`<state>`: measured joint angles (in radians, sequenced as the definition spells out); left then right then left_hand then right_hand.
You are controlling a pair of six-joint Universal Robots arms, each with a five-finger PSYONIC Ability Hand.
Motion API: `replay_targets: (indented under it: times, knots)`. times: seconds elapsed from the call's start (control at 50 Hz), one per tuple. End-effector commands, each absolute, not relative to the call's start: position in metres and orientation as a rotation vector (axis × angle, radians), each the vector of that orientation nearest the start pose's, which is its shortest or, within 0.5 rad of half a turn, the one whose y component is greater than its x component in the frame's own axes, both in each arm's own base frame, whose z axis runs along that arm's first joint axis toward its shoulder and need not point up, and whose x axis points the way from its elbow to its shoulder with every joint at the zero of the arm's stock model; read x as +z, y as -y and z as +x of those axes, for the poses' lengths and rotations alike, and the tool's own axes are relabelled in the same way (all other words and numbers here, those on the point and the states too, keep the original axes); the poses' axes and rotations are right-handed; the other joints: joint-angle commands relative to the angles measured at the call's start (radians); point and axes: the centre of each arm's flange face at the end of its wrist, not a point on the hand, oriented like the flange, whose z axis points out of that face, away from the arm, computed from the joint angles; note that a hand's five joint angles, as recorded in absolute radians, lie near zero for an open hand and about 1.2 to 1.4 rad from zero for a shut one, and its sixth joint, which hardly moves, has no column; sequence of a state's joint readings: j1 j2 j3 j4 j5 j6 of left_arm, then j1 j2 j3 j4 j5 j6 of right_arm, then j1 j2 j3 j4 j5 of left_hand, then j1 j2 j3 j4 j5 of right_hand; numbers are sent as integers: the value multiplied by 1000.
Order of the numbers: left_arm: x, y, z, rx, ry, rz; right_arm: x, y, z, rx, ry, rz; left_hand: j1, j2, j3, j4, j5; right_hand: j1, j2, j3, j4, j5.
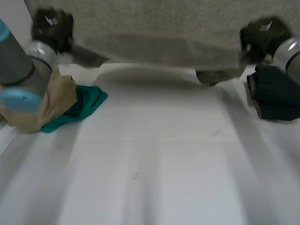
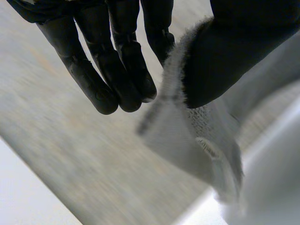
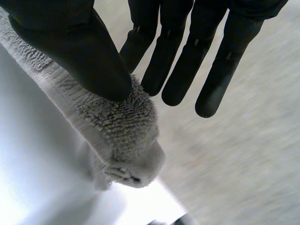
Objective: Fold the laundry.
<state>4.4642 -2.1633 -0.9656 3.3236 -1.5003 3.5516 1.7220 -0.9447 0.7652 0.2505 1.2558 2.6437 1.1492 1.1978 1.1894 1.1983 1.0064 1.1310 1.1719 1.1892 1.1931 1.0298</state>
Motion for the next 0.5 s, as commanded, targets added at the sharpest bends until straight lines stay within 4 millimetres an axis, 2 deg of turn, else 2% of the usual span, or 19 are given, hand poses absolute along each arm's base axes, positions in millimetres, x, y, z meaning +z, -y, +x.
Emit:
replay_targets:
  times: [0.02, 0.06, 0.08, 0.16, 0.2, 0.22, 0.24, 0.3, 0.4, 0.5]
  knots:
    - [215, 392, -244, -2090, -2032, 946, 199, 394, 223, -1745, -2266, -1198, 247, 198, 207, 198, 215, 265, 224, 207, 203, 192]
    - [204, 388, -243, -2050, -2058, 981, 181, 393, 222, -1689, -2293, -1232, 247, 198, 207, 198, 215, 265, 224, 207, 203, 192]
    - [196, 386, -242, -2021, -2074, 1001, 164, 392, 219, -1638, -2320, -1260, 247, 198, 207, 198, 215, 265, 224, 207, 203, 192]
    - [187, 380, -241, -1988, -2104, 1028, 143, 391, 213, -1570, -2374, -1283, 247, 198, 207, 198, 215, 265, 224, 207, 203, 192]
    - [186, 377, -242, -1983, -2116, 1039, 144, 391, 212, -1569, -2387, -1268, 247, 198, 207, 198, 215, 189, 148, 131, 127, 116]
    - [187, 374, -243, -1986, -2115, 1047, 147, 390, 210, -1571, -2410, -1230, 247, 198, 207, 198, 215, -35, -76, -93, -97, -109]
    - [188, 372, -244, -1987, -2115, 1051, 149, 389, 209, -1570, -2423, -1204, 247, 198, 207, 198, 215, -133, -174, -192, -196, -207]
    - [192, 368, -245, -1995, -2111, 1054, 162, 382, 204, -1580, -2469, -1082, 247, 198, 207, 198, 215, -301, -342, -359, -363, -374]
    - [200, 363, -242, -2005, -2101, 1045, 182, 368, 193, -1599, -2489, -940, 247, 198, 207, 198, 215, -428, -469, -486, -490, -501]
    - [206, 358, -239, -2016, -2108, 1025, 184, 353, 185, -1569, -2500, -929, 247, 198, 207, 198, 215, -428, -469, -486, -490, -501]
